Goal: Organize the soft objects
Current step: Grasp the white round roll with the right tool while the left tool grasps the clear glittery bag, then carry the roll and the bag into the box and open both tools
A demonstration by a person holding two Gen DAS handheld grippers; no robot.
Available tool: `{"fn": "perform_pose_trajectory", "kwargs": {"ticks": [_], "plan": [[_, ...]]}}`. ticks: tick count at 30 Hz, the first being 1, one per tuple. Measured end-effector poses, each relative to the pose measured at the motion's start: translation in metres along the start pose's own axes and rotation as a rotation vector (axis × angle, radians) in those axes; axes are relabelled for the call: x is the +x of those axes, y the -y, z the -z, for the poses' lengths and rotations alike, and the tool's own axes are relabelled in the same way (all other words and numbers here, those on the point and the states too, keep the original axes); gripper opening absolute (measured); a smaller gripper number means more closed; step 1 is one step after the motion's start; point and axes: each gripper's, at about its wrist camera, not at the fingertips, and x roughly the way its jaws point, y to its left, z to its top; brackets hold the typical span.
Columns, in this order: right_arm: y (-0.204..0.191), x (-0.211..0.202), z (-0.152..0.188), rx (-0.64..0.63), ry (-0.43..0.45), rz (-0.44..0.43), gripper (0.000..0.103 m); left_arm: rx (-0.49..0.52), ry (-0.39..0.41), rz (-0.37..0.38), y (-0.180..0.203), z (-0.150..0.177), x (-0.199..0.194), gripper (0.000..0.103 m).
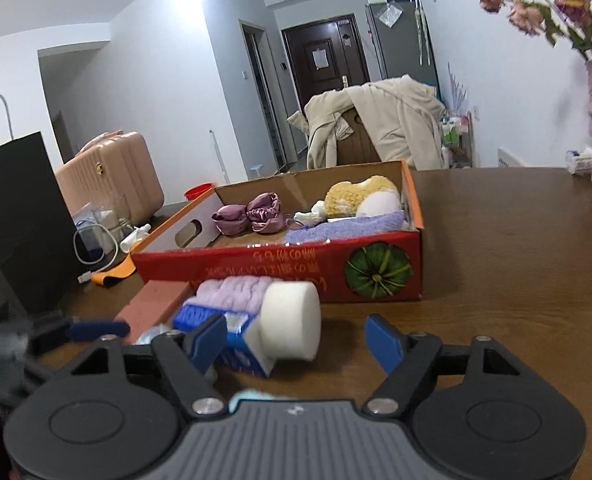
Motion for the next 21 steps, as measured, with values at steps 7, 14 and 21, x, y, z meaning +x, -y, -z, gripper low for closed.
{"fn": "perform_pose_trajectory", "kwargs": {"ticks": [7, 14, 21], "plan": [[0.009, 0.047, -0.005, 0.074, -0.055, -0.034, 0.052, -0.019, -0.031, 0.013, -0.011, 0.003, 0.013, 0.049], [0.016, 0.044, -0.003, 0.135, -0.049, -0.050, 0.031, -0.034, -0.018, 0.031, -0.015, 0.002, 0.008, 0.043], [0.007, 0.007, -0.006, 0.118, 0.016, -0.018, 0.031, -0.043, 0.036, 0.010, -0.014, 0.002, -0.027, 0.043]]}}
